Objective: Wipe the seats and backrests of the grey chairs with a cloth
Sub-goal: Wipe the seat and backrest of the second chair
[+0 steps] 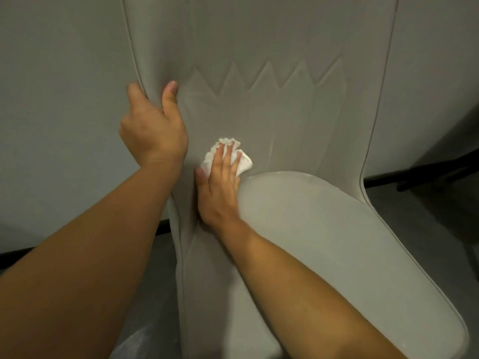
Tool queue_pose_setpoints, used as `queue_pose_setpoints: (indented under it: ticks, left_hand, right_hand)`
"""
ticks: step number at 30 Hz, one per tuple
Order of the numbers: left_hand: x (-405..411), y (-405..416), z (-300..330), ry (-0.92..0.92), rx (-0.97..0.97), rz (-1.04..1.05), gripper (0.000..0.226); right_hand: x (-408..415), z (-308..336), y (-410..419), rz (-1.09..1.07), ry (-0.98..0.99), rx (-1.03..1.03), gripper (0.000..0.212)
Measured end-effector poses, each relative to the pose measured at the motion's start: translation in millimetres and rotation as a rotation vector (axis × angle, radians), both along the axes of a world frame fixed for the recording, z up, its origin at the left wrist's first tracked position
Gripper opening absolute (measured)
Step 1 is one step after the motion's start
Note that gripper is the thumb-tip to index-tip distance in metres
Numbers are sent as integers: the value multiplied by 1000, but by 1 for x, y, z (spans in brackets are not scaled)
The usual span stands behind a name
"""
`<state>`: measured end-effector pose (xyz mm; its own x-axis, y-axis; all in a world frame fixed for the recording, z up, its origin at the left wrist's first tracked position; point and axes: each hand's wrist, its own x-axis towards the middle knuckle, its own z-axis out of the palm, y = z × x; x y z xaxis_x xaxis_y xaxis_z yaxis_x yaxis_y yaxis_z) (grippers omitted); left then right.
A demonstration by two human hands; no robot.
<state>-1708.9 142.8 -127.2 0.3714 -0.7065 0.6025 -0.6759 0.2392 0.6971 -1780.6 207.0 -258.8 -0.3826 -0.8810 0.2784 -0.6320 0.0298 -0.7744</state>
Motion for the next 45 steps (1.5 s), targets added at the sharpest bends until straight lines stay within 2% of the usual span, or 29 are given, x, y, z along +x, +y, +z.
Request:
queue_pose_setpoints:
  ticks: [3,5,7,10,14,16,18,23,27,30,36,40,42,45]
  left_hand:
    - [-1,2,2,1,14,28,60]
    - [-1,2,2,23,18,11,59]
    - [-2,1,2,27,23,-12,59]
    - [-2,2,3,13,36,-15,60]
    - [-2,2,3,2,10,-7,59]
    - [-3,2,3,-3,2,0,60]
    - [-3,2,2,-5,-9,15,60]
    - [-4,3,1,-1,0,6,62]
    - [-3,3,1,-15,14,2,61]
    - [-3,6,4,-9,20,-12,62]
    - [-4,8,6,-27,17,-4,61]
    - [-3,7,5,-23,37,2,61]
    - [-3,7,5,-24,47,7,61]
    - [-2,5,5,-43,68,2,64]
  right_hand:
    - [21,16,-8,-51,-258,67,74]
    - [26,35,-13,-53,-401,62,84]
    - [24,48,-16,-42,-410,2,88]
    - [12,62,-21,-43,-231,-103,84]
    - [-37,67,-35,9,265,-242,81]
    - [-65,66,-39,76,457,-245,78]
    - [-77,52,-28,154,560,-163,78]
    - [-84,-3,28,323,600,255,82]
    - [-82,2,31,348,574,360,88]
    - [-80,-5,53,289,609,473,83]
    - [-62,5,35,152,554,388,74]
    - [-66,-4,52,351,622,269,64]
    - [-79,-2,54,412,681,301,64]
    - [-112,18,34,273,711,483,66]
